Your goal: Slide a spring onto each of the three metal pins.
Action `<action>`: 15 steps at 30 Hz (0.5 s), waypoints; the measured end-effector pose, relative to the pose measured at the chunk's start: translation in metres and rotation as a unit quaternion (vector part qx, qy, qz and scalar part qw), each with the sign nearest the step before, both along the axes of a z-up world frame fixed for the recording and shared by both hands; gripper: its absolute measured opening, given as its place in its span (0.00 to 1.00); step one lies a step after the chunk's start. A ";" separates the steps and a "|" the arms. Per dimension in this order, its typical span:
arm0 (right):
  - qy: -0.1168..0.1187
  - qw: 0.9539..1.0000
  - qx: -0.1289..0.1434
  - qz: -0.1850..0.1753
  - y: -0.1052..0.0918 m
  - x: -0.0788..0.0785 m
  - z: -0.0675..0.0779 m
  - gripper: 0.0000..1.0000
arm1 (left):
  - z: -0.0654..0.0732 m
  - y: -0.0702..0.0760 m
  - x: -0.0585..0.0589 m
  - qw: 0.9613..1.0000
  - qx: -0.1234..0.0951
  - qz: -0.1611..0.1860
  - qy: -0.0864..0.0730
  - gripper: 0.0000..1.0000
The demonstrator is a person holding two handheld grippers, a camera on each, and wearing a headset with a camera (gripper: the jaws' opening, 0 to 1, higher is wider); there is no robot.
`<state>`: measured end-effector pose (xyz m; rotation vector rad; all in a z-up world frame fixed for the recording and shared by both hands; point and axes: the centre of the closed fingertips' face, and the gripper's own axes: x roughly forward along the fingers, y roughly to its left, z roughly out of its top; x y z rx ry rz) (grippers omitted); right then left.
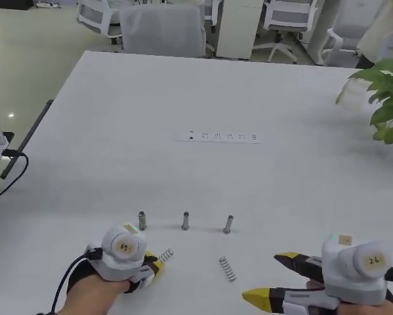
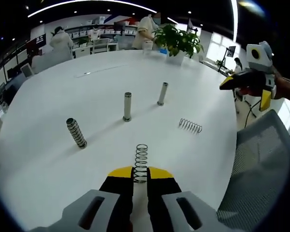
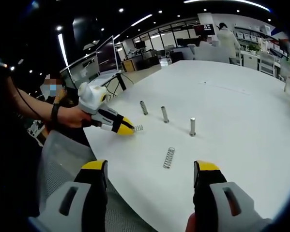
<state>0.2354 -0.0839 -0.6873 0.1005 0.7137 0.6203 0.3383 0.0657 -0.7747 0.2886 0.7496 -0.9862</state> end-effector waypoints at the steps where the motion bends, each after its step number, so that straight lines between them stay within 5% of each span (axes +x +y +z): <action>1: 0.001 1.000 0.001 0.001 0.002 0.000 -0.001 0.71 | 0.001 0.002 -0.001 1.000 -0.002 0.002 0.001 0.02; 15: 0.001 1.000 0.016 0.023 0.025 0.006 -0.003 0.68 | 0.016 0.015 -0.017 1.000 -0.021 -0.001 -0.001 0.02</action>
